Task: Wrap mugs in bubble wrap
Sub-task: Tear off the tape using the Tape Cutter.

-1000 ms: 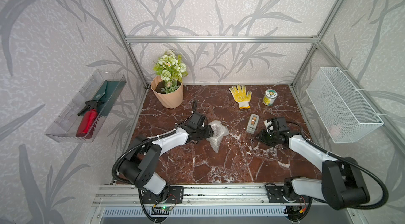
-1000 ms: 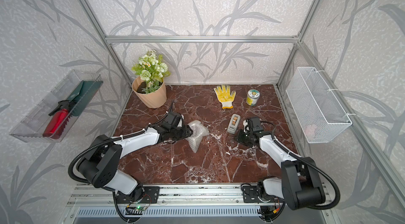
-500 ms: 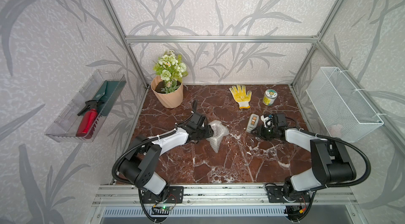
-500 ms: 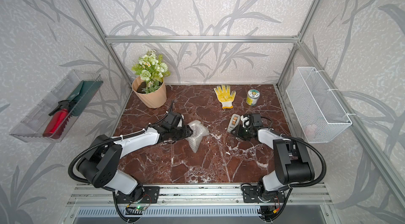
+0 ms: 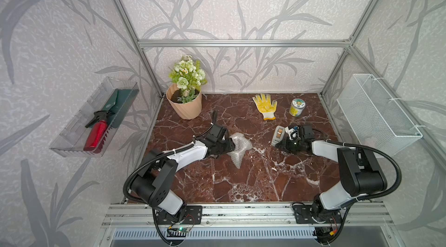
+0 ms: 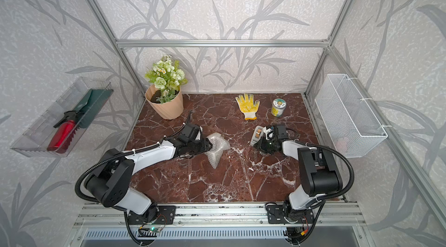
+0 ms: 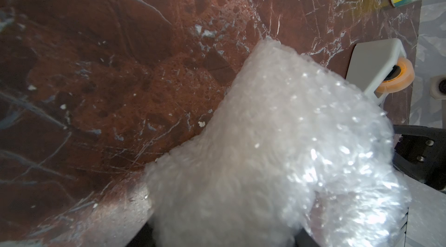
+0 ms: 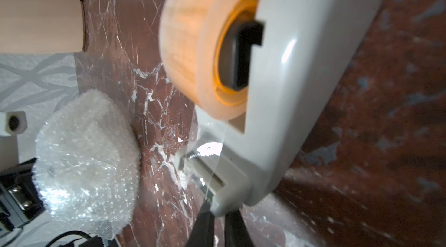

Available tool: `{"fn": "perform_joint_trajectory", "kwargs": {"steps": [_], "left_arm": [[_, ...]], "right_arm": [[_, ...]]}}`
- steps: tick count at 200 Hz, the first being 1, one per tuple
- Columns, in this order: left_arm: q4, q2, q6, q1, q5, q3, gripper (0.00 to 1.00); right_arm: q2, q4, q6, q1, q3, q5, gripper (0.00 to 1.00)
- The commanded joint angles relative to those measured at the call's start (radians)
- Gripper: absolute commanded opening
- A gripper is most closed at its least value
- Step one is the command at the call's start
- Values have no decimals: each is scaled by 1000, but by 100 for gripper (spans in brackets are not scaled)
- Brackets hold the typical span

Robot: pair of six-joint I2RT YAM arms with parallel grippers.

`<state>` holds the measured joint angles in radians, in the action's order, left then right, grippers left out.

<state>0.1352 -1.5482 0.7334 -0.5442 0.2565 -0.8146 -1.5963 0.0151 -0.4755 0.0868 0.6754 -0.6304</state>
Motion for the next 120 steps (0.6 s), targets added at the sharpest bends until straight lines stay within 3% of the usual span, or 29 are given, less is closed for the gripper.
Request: {"fn": "perform_joint_trajectory", "kwargs": {"steps": [1, 78, 120], "left_arm": [[37, -5, -14, -1, -2, -17, 57], [36, 4, -12, -1, -5, -5, 57], [34, 6, -12, 0, -5, -4, 57]], "right_arm": [[3, -36, -13, -2, -4, -24, 2], [-68, -25, -57, 3, -23, 28, 0], [-68, 70, -64, 21, -17, 146, 0]]}}
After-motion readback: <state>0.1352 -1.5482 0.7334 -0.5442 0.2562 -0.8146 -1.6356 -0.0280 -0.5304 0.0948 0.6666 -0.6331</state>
